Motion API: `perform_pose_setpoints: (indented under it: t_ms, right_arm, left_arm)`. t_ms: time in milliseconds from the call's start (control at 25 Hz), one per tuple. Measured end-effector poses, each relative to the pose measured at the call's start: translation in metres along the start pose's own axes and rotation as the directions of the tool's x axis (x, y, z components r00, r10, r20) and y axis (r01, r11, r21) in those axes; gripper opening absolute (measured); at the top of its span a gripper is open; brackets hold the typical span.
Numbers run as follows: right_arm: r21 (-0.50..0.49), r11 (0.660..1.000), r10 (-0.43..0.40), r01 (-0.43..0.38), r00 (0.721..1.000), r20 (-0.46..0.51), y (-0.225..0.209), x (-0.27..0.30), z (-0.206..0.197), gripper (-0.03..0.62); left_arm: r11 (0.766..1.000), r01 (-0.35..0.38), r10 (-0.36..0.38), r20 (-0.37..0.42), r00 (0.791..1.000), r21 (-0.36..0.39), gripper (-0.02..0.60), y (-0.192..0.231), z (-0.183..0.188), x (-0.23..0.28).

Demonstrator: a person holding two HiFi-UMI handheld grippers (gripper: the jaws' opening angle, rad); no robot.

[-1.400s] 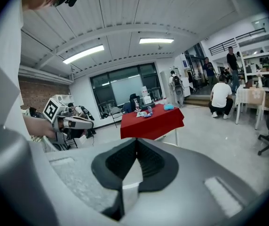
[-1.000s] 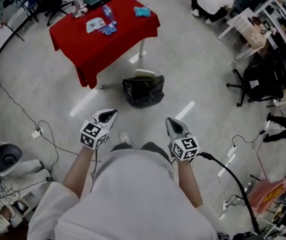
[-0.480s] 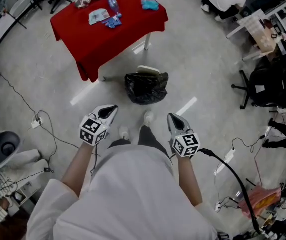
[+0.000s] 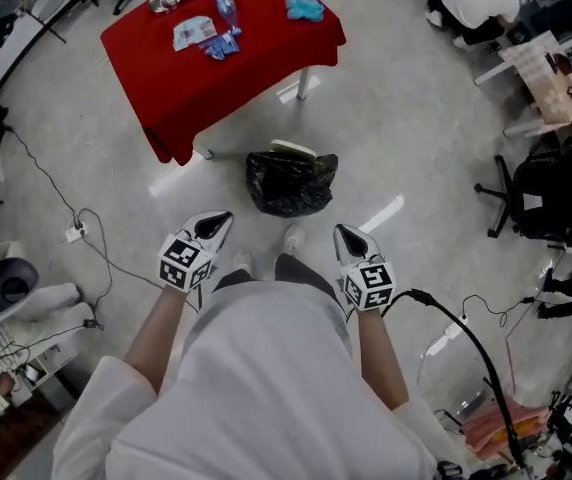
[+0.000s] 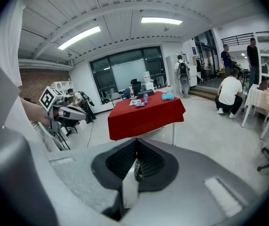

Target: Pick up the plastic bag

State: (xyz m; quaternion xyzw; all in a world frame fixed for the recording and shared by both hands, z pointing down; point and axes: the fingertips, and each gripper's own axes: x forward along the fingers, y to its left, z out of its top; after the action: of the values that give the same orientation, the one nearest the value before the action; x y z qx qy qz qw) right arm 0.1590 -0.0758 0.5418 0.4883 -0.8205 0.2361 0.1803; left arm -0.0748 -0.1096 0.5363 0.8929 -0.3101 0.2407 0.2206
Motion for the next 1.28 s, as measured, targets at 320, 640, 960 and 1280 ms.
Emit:
perform_pose_setpoints:
  t_ms: [320,640,960,1280]
  right_arm:
    - [-0.011,0.996,0.09,-0.09,0.995,-0.053,-0.044,0.033,-0.005,0.0]
    - [0.027,0.998,0.066,-0.064,0.993,-0.097,-0.065,0.078,-0.017,0.002]
    - [0.048,0.998,-0.017,0.027,0.982,-0.186,-0.085,0.154,-0.072,0.002]
    - [0.071,0.996,-0.03,0.053,0.955,-0.296,-0.119,0.238,-0.173,0.028]
  left_arm:
    - [0.999,-0.029,0.028,-0.051,0.998,-0.031,0.005,-0.003,0.011,0.047]
    - [0.994,-0.047,0.035,-0.121,0.992,-0.095,0.005,0.038,-0.007,0.089]
    - [0.987,-0.036,-0.002,-0.232,0.973,-0.157,0.005,0.116,-0.082,0.167]
    - [0.98,-0.049,-0.022,-0.356,0.934,-0.191,0.005,0.166,-0.187,0.261]
